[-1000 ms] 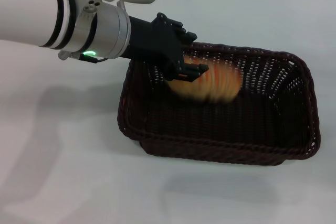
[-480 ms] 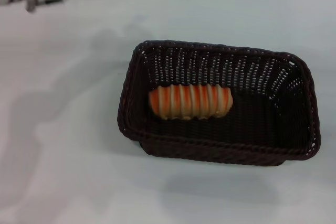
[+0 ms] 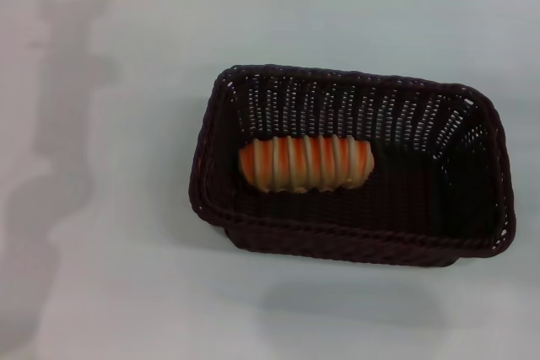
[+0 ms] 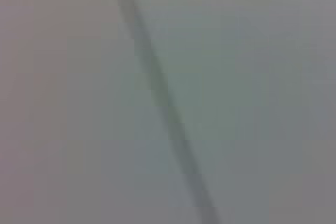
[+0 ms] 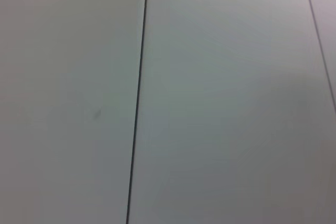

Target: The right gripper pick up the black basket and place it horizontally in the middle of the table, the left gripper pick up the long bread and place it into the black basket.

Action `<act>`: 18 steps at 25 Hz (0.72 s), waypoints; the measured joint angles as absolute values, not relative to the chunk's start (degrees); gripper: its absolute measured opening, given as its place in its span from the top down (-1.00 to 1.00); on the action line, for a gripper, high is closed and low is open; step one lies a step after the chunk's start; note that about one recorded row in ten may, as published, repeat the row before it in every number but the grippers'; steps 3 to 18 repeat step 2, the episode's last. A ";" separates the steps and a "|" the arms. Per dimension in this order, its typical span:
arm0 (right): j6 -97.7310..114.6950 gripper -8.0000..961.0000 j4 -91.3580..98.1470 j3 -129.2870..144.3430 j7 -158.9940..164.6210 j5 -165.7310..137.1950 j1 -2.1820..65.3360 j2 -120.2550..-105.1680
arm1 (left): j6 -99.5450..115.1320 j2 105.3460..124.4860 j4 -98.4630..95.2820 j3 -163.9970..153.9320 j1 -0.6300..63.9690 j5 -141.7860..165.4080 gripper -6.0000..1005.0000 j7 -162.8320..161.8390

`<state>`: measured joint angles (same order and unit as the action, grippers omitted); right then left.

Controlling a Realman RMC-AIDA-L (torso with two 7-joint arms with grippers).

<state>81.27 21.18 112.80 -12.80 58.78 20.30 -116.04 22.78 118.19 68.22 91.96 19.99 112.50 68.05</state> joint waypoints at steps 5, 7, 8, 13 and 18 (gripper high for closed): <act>80.71 0.31 21.15 112.70 -12.80 58.33 20.58 -115.86 | 32.14 118.22 65.35 90.20 19.73 115.48 -0.71 65.09; 80.71 0.31 21.15 112.70 -12.80 58.33 20.58 -115.86 | 32.14 118.22 65.35 90.20 19.73 115.48 -0.71 65.09; 80.71 0.31 21.15 112.70 -12.80 58.33 20.58 -115.86 | 32.14 118.22 65.35 90.20 19.73 115.48 -0.71 65.09; 80.71 0.31 21.15 112.70 -12.80 58.33 20.58 -115.86 | 32.14 118.22 65.35 90.20 19.73 115.48 -0.71 65.09; 80.71 0.31 21.15 112.70 -12.80 58.33 20.58 -115.86 | 32.14 118.22 65.35 90.20 19.73 115.48 -0.71 65.09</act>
